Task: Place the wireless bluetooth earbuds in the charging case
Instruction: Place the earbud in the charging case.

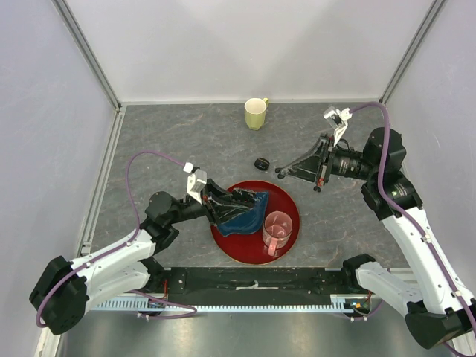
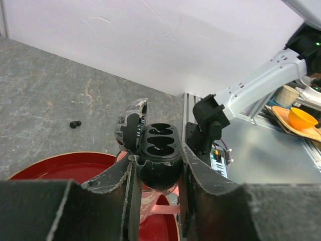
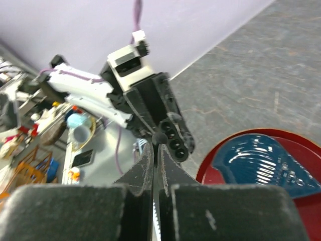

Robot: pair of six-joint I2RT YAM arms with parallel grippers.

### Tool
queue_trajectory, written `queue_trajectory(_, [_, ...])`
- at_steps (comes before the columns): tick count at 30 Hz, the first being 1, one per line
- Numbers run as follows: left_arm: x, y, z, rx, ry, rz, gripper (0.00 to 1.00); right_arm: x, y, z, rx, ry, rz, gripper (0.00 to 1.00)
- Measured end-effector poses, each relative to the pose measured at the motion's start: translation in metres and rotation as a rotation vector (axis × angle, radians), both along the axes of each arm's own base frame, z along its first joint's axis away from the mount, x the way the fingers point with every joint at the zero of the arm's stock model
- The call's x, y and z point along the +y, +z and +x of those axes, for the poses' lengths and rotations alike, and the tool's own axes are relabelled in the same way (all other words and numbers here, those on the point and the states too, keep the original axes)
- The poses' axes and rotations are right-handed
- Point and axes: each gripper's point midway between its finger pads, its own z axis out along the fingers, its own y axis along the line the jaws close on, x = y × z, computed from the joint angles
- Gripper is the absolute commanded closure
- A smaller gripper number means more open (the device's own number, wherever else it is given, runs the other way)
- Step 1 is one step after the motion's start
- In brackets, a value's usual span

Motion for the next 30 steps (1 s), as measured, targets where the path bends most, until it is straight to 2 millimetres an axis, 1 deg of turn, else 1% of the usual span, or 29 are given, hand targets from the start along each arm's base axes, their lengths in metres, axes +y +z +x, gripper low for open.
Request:
queue_trajectory(6, [-0.004,0.003,-0.012,-0.035,-0.085,0.002,0.98,0.006,0.009,-0.026,-0.017,0.158,0.028,0.95])
queue_trajectory(10, [-0.009,0.010,-0.019,-0.073,-0.151,-0.002,0.98,0.013,0.007,-0.039,-0.009,0.234,0.026,0.95])
queue_trajectory(14, [-0.013,0.014,-0.022,-0.098,-0.193,-0.004,0.98,0.023,0.001,-0.049,-0.001,0.297,0.010,0.95])
queue_trajectory(23, [-0.020,0.016,-0.029,-0.114,-0.249,-0.002,0.98,0.044,-0.021,-0.056,0.022,0.348,-0.059,0.95])
queue_trajectory(30, [-0.023,0.015,-0.033,-0.112,-0.276,0.006,0.98,0.056,-0.039,-0.056,0.036,0.363,-0.113,0.95])
